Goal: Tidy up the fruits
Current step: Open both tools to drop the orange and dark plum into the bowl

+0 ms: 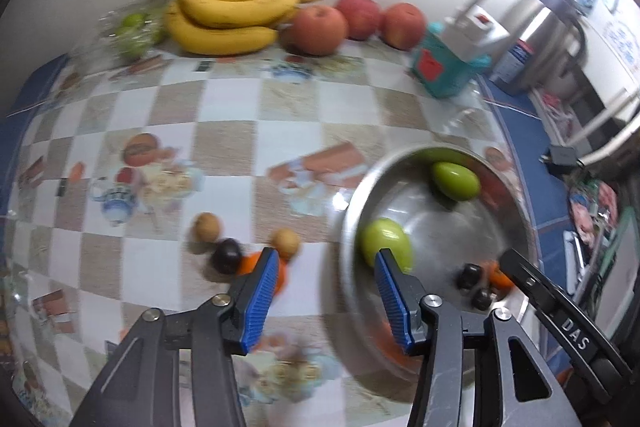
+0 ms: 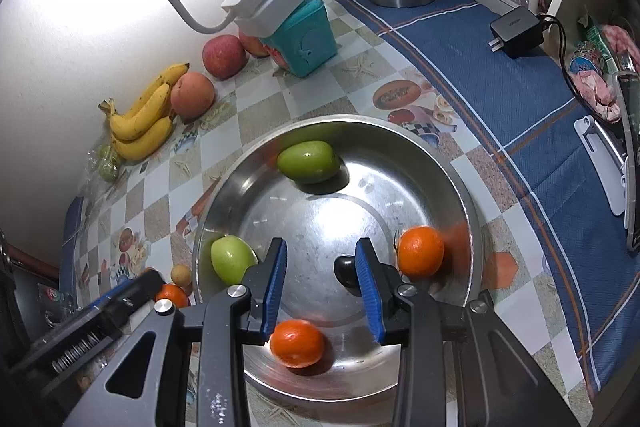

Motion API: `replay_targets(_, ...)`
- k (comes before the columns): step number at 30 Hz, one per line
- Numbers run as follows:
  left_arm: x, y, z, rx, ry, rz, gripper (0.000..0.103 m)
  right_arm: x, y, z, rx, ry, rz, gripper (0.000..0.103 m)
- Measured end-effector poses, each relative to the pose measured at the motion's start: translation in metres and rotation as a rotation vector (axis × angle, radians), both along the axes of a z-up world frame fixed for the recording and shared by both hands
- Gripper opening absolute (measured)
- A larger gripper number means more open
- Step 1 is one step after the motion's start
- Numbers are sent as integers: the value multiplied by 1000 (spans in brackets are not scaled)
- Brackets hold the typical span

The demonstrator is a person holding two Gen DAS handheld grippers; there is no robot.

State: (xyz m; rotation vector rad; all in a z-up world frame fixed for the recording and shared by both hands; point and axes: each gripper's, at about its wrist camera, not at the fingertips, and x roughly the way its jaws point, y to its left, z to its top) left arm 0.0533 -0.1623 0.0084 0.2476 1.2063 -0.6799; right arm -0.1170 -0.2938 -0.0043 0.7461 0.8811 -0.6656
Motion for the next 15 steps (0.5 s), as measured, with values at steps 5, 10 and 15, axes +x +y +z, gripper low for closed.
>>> replay_targets(5,18,20,0,16,-1,64,56,3,3,-4,1,23,17,36)
replay_targets(10,34,38,2,33,-13,123,56,10,11,-6,-9,45,51,36)
replay_targets(15,42,49,5,30,-17,157,57,17,20,-5,-20,56,82,36)
